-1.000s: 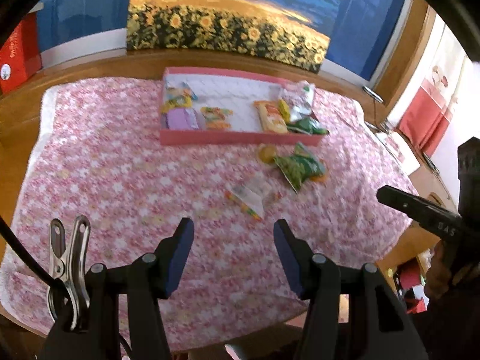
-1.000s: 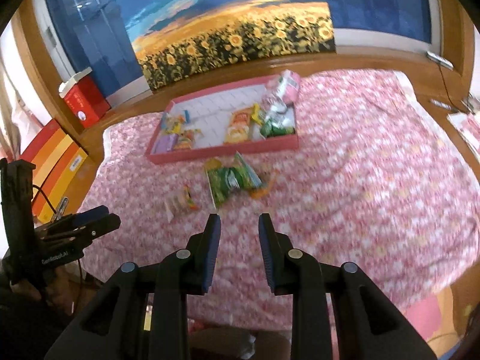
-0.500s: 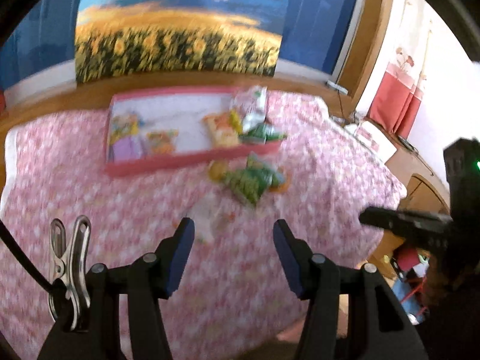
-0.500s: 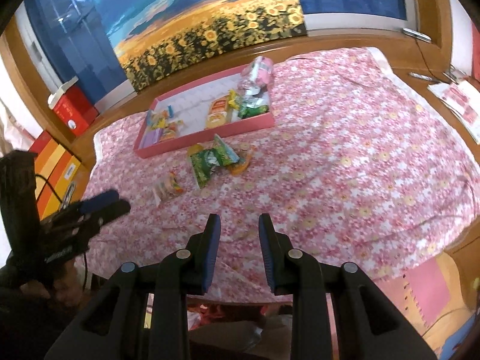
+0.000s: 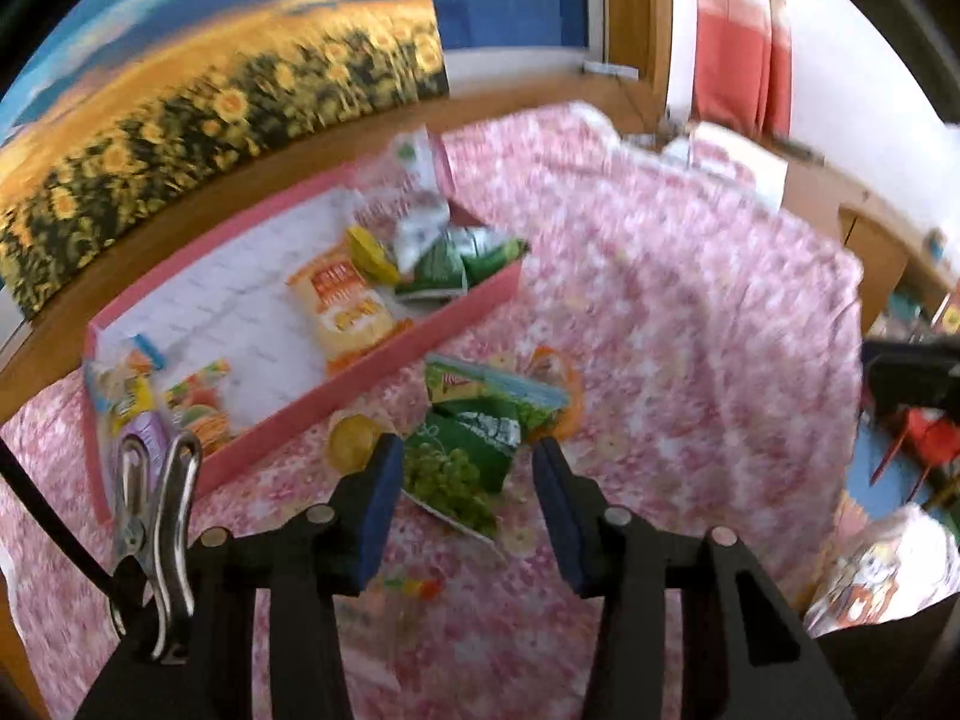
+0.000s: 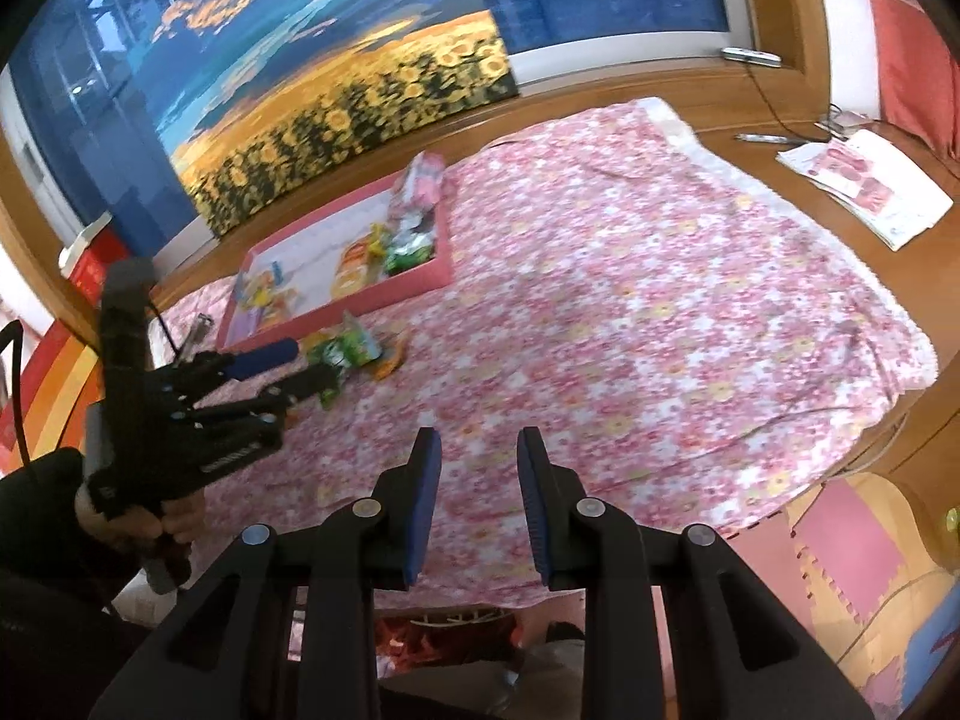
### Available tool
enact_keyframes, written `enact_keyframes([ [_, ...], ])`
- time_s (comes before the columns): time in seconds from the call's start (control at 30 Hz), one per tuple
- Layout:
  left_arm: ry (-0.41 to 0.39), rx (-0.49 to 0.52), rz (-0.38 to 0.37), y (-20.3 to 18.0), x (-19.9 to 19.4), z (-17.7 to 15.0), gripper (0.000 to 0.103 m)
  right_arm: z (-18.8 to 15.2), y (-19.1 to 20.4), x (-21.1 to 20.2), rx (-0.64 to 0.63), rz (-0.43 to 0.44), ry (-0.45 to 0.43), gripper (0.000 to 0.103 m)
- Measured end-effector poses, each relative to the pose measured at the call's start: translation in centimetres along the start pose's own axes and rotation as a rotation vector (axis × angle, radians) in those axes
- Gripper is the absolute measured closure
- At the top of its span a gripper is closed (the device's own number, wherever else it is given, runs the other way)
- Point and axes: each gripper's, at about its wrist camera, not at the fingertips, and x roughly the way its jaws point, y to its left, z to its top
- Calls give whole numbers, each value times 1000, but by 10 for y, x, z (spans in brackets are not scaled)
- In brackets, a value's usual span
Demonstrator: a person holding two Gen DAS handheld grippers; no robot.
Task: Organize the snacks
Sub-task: 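Grasp the green packets with the left gripper while the right gripper grasps a small orange snack, then carry the green packets and orange snack into the pink tray and release both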
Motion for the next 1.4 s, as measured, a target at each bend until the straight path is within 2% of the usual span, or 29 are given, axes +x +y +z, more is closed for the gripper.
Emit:
enact_keyframes([
  [0.17,-2,-33,14,4,14,4,56,9,-15,1,18,-5,-13,75],
  [0.27,33,-19,8,4,20,6,56,18,-19,7,13,3,-8,75],
  [0.33,34,0,11,4,19,7,60,23,-18,13,-8,10,-4,75],
  [0.37,35,0,9,4,19,6,65,26,-15,17,-21,5,4,75],
  [0.47,46,-5,-37,9,16,6,74,34,-7,31,-42,5,15,75],
  [0.57,31,-47,-81,18,2,6,82,42,4,45,-38,10,28,75],
  [0.6,21,-69,-91,22,-4,6,87,45,6,49,-40,17,35,75],
  [0.73,-69,-169,-127,44,-50,4,87,53,22,68,-83,41,54,75],
  [0.8,-95,-217,-114,55,-69,-3,87,56,29,80,-89,55,73,75],
  [0.9,-112,-281,-65,72,-92,-19,87,58,38,98,-70,135,122,75],
  [1.1,-100,-412,26,95,-117,-53,87,55,45,148,29,211,261,78],
  [1.13,-97,-438,48,99,-121,-61,87,54,48,151,15,235,265,91],
  [1.17,-92,-455,58,101,-123,-65,87,54,51,152,-9,240,259,98],
  [1.23,-80,-497,68,105,-126,-76,87,56,59,149,-56,237,232,101],
  [1.3,-76,-543,55,109,-130,-86,87,60,68,141,-95,275,201,101],
  [1.4,-76,-568,48,108,-133,-92,87,63,82,128,-159,294,163,101],
])
